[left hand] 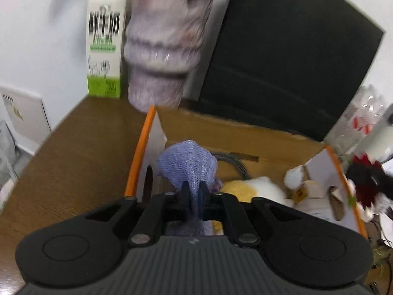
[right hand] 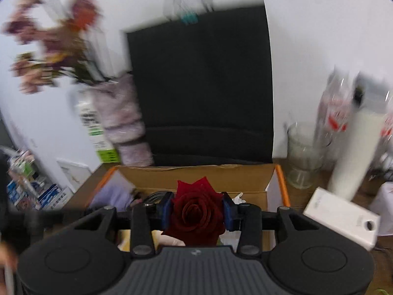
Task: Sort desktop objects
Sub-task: 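Carry the pouch and rose into the cardboard box and open both tools, then move both open tools back toward the navy case and white lid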
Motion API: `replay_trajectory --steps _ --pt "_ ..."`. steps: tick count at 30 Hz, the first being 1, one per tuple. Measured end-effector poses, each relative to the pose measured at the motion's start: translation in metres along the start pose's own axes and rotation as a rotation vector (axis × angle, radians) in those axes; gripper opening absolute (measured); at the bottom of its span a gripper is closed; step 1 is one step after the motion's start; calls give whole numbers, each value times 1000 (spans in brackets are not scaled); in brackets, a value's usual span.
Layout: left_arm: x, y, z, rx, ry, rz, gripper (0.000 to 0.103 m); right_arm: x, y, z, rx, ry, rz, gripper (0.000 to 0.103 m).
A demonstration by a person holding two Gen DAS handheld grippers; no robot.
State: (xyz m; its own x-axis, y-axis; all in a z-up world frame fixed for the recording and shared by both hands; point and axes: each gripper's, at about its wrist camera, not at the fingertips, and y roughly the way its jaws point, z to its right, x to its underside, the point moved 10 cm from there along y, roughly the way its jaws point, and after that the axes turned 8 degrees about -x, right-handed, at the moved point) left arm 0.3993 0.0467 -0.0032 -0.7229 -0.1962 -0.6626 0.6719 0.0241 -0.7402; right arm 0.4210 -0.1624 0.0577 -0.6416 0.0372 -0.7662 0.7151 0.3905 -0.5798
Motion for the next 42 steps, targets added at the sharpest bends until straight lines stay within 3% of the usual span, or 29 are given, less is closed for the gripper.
replay_trajectory --steps 2,4,5,7,8,10,13,16,20,24,26,29,33,39,42 --pt "5 12 -1 -26 41 0 42 -1 41 10 42 -4 -56 39" --pt "4 12 6 -27 142 49 66 4 75 16 37 30 -123 39" --pt "2 11 9 -24 183 72 71 8 88 20 45 50 -155 39" --pt "0 8 11 -1 205 102 90 11 105 22 76 19 -180 42" --pt "0 9 11 14 202 106 90 11 112 21 86 -7 -191 44" --pt "0 11 12 19 216 102 91 12 123 26 115 -1 -207 59" --pt "-3 5 12 39 203 75 91 13 119 35 118 55 -178 68" --pt "-11 -14 9 59 123 90 93 18 102 39 92 102 -158 71" --pt "-12 -39 17 41 128 81 94 14 68 39 86 135 -139 71" --pt "1 -66 20 31 113 49 99 10 16 26 122 79 -118 78" --pt "20 -82 18 47 101 32 100 18 -9 18 129 44 -106 79" --pt "58 -106 22 82 170 33 102 51 -50 2 104 -6 -92 80" --pt "112 -143 12 65 129 67 103 101 -101 -10 106 -40 -69 81" --pt "204 -200 -1 155 153 214 103 188 -169 -37 118 -91 -8 85" --pt "247 -201 -6 116 156 163 103 233 -190 -53 104 -129 -4 85"
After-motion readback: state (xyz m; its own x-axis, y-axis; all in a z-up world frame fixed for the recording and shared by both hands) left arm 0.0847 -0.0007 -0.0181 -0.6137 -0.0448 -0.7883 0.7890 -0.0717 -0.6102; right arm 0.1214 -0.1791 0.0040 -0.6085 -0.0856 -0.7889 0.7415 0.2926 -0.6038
